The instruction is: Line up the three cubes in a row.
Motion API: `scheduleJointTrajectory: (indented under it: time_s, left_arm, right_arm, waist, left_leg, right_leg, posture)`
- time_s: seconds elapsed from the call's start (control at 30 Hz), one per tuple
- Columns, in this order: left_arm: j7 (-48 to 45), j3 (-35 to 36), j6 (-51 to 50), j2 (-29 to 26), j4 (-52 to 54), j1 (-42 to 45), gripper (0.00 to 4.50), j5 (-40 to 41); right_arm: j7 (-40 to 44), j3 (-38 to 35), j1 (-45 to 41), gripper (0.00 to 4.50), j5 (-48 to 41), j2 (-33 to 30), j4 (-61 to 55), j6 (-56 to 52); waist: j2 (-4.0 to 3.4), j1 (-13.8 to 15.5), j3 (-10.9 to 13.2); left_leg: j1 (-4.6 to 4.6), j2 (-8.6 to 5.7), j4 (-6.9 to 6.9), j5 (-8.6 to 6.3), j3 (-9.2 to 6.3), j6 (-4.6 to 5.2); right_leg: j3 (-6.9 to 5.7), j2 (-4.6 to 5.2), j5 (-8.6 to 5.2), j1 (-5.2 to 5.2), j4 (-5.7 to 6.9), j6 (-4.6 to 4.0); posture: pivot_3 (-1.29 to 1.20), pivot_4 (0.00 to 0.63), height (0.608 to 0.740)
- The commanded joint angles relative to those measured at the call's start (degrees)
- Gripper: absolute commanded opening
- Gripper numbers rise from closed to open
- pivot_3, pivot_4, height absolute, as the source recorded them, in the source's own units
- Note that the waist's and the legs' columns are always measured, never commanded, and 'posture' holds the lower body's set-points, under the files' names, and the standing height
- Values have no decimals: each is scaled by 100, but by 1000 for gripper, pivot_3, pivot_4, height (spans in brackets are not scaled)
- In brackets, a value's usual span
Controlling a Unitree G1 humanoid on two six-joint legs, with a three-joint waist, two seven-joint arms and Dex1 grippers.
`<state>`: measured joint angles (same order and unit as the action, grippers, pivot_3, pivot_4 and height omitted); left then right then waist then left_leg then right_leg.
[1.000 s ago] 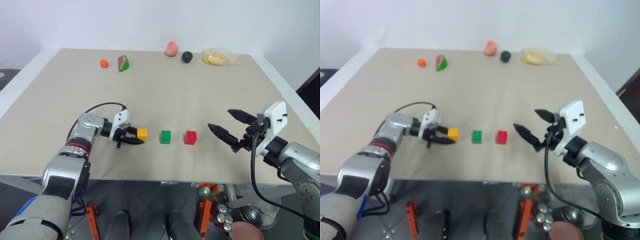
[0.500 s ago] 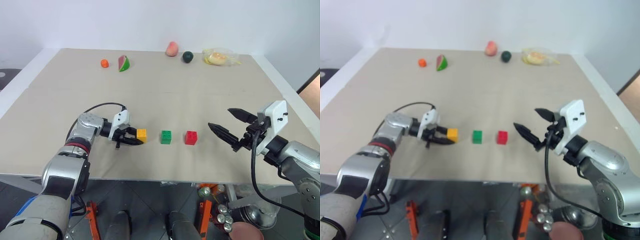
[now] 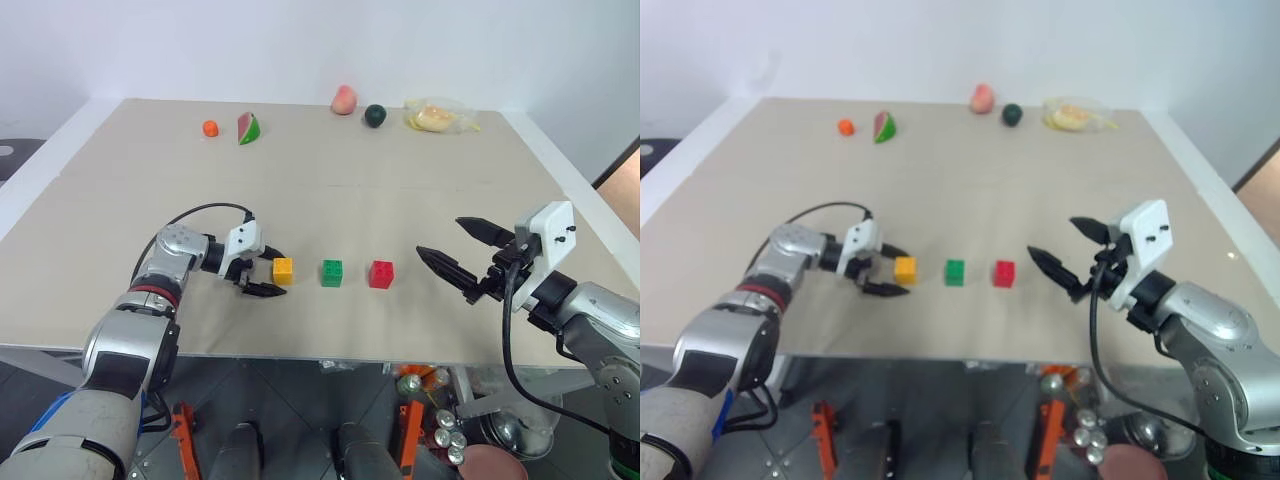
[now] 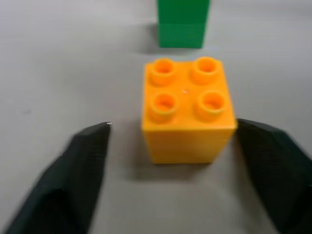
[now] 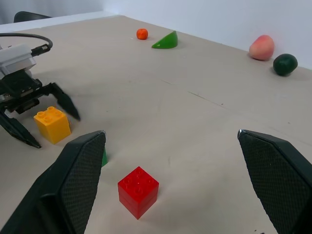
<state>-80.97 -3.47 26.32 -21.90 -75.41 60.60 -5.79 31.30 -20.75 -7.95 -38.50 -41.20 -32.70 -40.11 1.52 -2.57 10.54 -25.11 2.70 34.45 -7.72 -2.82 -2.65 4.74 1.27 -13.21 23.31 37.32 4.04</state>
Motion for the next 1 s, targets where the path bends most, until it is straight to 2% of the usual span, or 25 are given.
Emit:
scheduleJointTrajectory:
  time_s: [0.03, 0.17, 0.33, 0.47, 0.57, 0.63, 0.7, 0.77, 0.87, 1.0]
  left_arm:
    - [202, 91, 48, -200, -14, 123, 4359, -22]
    - [-38, 128, 10, -440, 20, 91, 4359, 56]
    - [-1111, 4, -707, -907, 197, 29, 4359, 354]
    - [-1153, -337, -1298, -1332, 602, -222, 4359, 846]
    - [-1153, -72, -1568, -1619, 925, -455, 4359, 1163]
    - [-680, 245, -1656, -1770, 1184, -725, 4359, 1263]
    - [259, 583, -1747, -1812, 1635, -1119, 4359, 1343]
    - [1574, 1058, -2408, -1719, 2251, -1539, 4359, 1512]
    - [3007, 1644, -3652, -1418, 3559, -2261, 4359, 1856]
    - [4376, 2022, -4605, -692, 5688, -3319, 4359, 2169]
  right_arm:
    - [71, -97, -225, 4500, -47, -105, -11, 133]
    - [212, 39, -437, 4500, 8, -120, 178, 194]
    - [546, 257, -857, 4500, 173, -221, 686, 390]
    - [808, 476, -1269, 4500, 347, -248, 1193, 610]
    - [874, 627, -1496, 4500, 508, -170, 1544, 776]
    - [681, 724, -1572, 4500, 759, -11, 1846, 962]
    - [251, 803, -1614, 4500, 1077, 216, 2277, 989]
    - [-296, 906, -1493, 4500, 1522, 499, 2584, 1119]
    - [-936, 885, -1406, 4500, 1955, 878, 2949, 1296]
    - [-1750, 599, -1557, 4500, 2245, 1313, 3520, 1461]
  waist:
    - [0, 0, 0]
    - [0, -17, 0]
    - [-1, -16, 1]
    - [-2, -18, 2]
    - [-2, -18, 2]
    - [-2, -17, 2]
    - [-2, -16, 2]
    - [-1, -14, 1]
    - [-3, 4, 2]
    - [-3, 9, 2]
  left_leg:
    - [0, 0, 0, 3, 1, 4]
    - [1, 3, -2, 4, 2, 6]
    - [-9, 4, -10, 4, 4, 6]
    - [-9, 4, -13, 3, 4, 6]
    - [-10, 6, -14, 3, 2, 6]
    - [-10, 7, -14, 3, 3, 6]
    - [-8, 8, -14, 3, 3, 6]
    - [-7, 9, -13, 4, 5, 6]
    - [-6, 9, -13, 4, 3, 6]
    - [-5, 4, -12, 5, 10, 2]
  right_leg:
    - [0, 0, 4, 1, 0, -1]
    - [0, -2, 7, 4, 0, -1]
    - [0, -3, -2, 13, 0, 0]
    - [1, -2, -6, 13, 0, 0]
    - [-3, -3, -7, 14, 0, -3]
    - [-4, -2, -8, 15, 0, -4]
    - [-4, -2, -8, 13, 0, -5]
    - [-4, 0, -7, 12, 1, -5]
    - [-5, 0, 4, 13, 9, 20]
    - [0, 7, 10, 10, 13, 25]
  posture:
    - [0, 150, 740]
    - [0, 150, 740]
    - [0, 150, 740]
    - [0, 150, 740]
    - [0, 150, 740]
    - [0, 150, 740]
    - [0, 150, 740]
    - [0, 150, 740]
    - [0, 150, 740]
    - [0, 150, 740]
